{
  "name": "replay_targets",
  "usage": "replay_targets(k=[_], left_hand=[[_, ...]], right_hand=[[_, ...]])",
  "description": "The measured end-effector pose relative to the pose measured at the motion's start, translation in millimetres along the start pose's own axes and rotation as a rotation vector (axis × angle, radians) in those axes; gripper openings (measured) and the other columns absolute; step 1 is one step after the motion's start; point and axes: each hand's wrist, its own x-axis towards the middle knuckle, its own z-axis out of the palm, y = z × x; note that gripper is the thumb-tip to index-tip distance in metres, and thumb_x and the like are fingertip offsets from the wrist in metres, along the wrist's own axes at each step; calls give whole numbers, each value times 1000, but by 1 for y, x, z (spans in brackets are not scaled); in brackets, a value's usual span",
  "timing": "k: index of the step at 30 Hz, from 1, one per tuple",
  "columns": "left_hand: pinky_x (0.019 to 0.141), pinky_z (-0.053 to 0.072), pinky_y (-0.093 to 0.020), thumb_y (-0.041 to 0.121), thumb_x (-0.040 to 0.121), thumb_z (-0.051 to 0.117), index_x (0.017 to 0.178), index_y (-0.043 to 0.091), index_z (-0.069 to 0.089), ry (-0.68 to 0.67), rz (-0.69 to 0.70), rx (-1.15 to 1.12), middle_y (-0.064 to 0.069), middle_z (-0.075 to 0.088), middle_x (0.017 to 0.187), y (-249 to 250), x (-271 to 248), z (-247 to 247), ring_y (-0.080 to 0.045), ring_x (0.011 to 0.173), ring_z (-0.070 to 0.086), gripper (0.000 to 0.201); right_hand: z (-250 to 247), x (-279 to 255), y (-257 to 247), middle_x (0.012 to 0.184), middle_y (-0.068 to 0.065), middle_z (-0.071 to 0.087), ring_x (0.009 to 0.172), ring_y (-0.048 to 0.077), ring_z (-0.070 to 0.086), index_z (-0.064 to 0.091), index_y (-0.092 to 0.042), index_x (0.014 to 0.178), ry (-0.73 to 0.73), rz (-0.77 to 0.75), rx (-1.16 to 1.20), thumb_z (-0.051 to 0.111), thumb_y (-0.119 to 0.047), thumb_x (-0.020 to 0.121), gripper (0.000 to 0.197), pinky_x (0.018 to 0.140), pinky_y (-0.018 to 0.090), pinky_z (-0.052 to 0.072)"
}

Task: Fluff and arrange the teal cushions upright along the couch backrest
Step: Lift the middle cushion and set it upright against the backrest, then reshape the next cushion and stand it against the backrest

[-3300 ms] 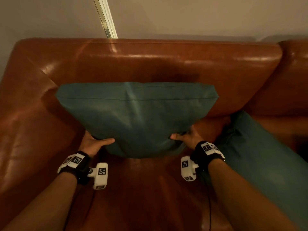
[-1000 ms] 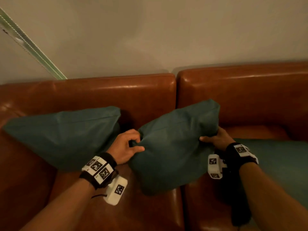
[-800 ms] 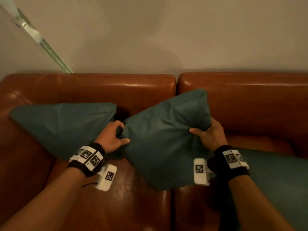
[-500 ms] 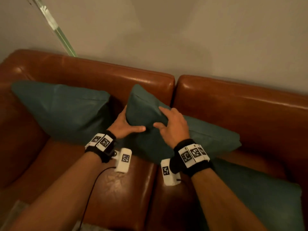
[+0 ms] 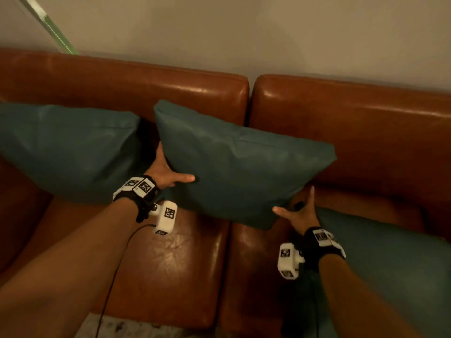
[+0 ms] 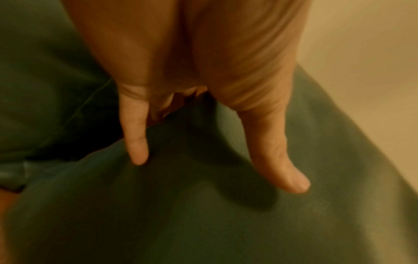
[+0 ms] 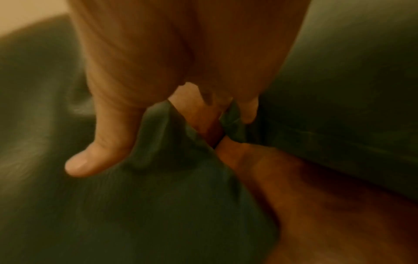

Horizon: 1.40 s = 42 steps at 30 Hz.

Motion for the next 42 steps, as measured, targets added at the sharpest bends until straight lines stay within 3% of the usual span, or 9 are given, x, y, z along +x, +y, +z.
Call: replay_targets(k=[7, 11, 15, 21, 25, 29, 33, 38, 42], left_hand=[[106, 42, -49, 33, 27, 94, 143, 20, 23, 8, 46, -21, 0, 47, 143, -19, 10, 8, -16, 125, 49, 136], [108, 41, -39, 34, 26, 94, 140, 18, 31, 66, 42, -80, -1, 53, 139, -44, -3, 6, -16, 124, 53, 132], [109, 41, -44, 36, 24, 95, 138, 20, 32, 65, 46, -76, -1, 54, 137, -52, 11, 9, -17, 124, 53, 131], [108, 42, -41, 28, 28, 95, 136, 18, 37, 64, 75, -87, -1, 57, 134, -44, 23, 12, -16, 121, 56, 123], [102, 46, -45, 21, 38, 95, 135, 19, 37, 70, 27, -54, 1, 57, 132, -45, 26, 5, -16, 118, 55, 114], [73, 55, -44, 18, 47, 93, 137, 32, 29, -9, -92, -31, 12, 48, 128, -38, 27, 2, -18, 115, 49, 111], [82, 53, -47, 17, 51, 91, 140, 31, 29, 18, -123, -43, 12, 45, 128, -34, 20, 5, -17, 115, 45, 109], [87, 54, -43, 25, 66, 81, 127, 21, 51, 60, -201, 14, -2, 61, 126, -40, -10, 22, -23, 105, 60, 68], [47, 45, -24, 17, 83, 65, 84, 11, 66, -194, -341, 154, -15, 70, 102, -43, -49, 65, -17, 58, 62, 6]], right_hand=[[22, 8, -30, 128, 1, 54, 121, 26, 52, 35, -16, 140, 26, -165, 213, 85, 2, 59, 97, 100, 41, 44], [20, -1, -37, 131, -1, 52, 118, 18, 50, 33, -18, 143, 21, -238, 214, 89, -6, 55, 105, 100, 40, 43], [28, 4, -39, 137, 2, 50, 121, 17, 48, 30, -17, 143, -9, -230, 86, 90, -53, 24, 139, 101, 39, 41], [22, 19, -34, 141, 7, 48, 128, 25, 48, 30, -15, 143, 10, -209, 66, 90, -15, 57, 105, 103, 42, 42], [32, 19, -29, 144, 8, 48, 129, 26, 48, 29, -17, 144, 10, -182, 66, 92, -29, 48, 116, 107, 48, 41], [32, 25, -30, 145, 10, 48, 131, 29, 47, 28, -17, 145, 88, -166, -12, 89, -18, 60, 104, 109, 49, 39], [28, 18, -30, 146, 6, 47, 132, 27, 46, 27, -23, 146, 98, -113, -61, 88, -20, 62, 104, 109, 45, 40], [13, -22, -17, 135, 5, 52, 125, 25, 50, 32, -14, 146, 43, -35, -109, 78, -15, 76, 84, 97, 33, 42], [-20, -56, 22, 103, 9, 68, 97, 26, 64, 57, -12, 128, 75, 70, -143, 77, -24, 77, 56, 86, 40, 52]])
